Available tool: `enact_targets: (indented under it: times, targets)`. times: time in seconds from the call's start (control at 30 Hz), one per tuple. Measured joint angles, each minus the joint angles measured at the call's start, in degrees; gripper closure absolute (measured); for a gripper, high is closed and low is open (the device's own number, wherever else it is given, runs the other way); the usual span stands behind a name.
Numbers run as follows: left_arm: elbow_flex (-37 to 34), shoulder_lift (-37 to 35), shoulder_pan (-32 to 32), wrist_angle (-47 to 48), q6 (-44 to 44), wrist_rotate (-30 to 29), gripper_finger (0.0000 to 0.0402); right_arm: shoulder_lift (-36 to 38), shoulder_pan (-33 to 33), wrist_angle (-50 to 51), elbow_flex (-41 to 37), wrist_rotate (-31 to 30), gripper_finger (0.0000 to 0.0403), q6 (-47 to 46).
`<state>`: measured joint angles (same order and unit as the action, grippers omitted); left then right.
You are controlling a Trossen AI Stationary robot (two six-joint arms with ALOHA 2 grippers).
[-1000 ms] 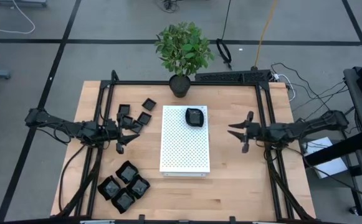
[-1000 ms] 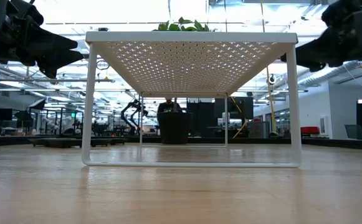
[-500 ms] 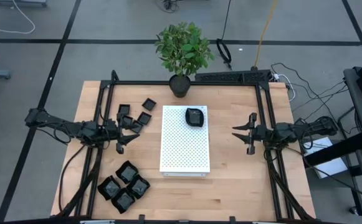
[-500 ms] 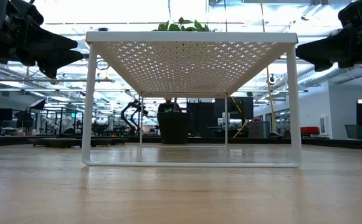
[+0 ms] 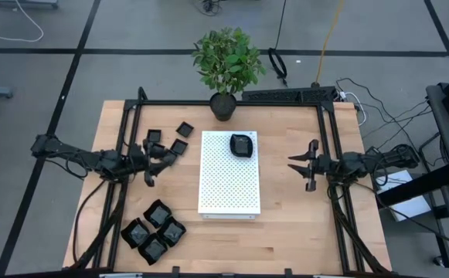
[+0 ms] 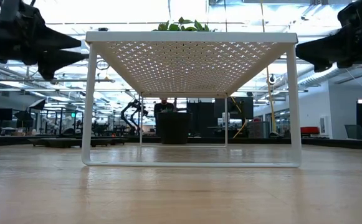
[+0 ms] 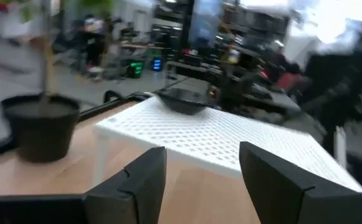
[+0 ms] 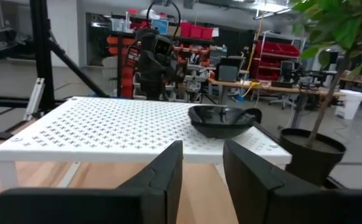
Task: Pick & Place Mini shaped plates
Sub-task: Put the black square plate on the shelf
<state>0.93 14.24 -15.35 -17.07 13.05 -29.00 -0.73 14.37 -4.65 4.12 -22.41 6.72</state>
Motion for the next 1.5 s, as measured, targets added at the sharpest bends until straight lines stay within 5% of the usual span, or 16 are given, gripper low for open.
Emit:
enact_targets:
  times: [0.13,0.27,0.5,0.87,1.07,1.5]
  targets:
    - [2.0,0.0,1.5,5.0,9.2,-8.5,0.0195,0.0,0.0,-3.6,0.0,0.0,0.0301,0.0]
    - [9.4,1.2,7.3,26.7,23.0,-14.5,0.0195,0.0,0.0,-3.6,0.0,0.0,0.0300,0.0]
    - [23.2,13.1,23.7,56.0,39.4,-5.5,0.0195,0.0,0.0,-3.5,0.0,0.0,0.0300,0.0]
    - [27.7,43.4,53.2,54.8,32.7,15.3,0.0195,0.0,0.0,-3.7,0.0,0.0,0.0300,0.0]
    - [27.7,49.7,59.2,52.3,31.5,13.6,0.0195,0.0,0.0,-3.7,0.0,0.0,0.0300,0.0]
    - [27.7,51.1,63.0,54.9,31.9,9.2,0.0195,0.0,0.0,-3.7,0.0,0.0,0.0300,0.0]
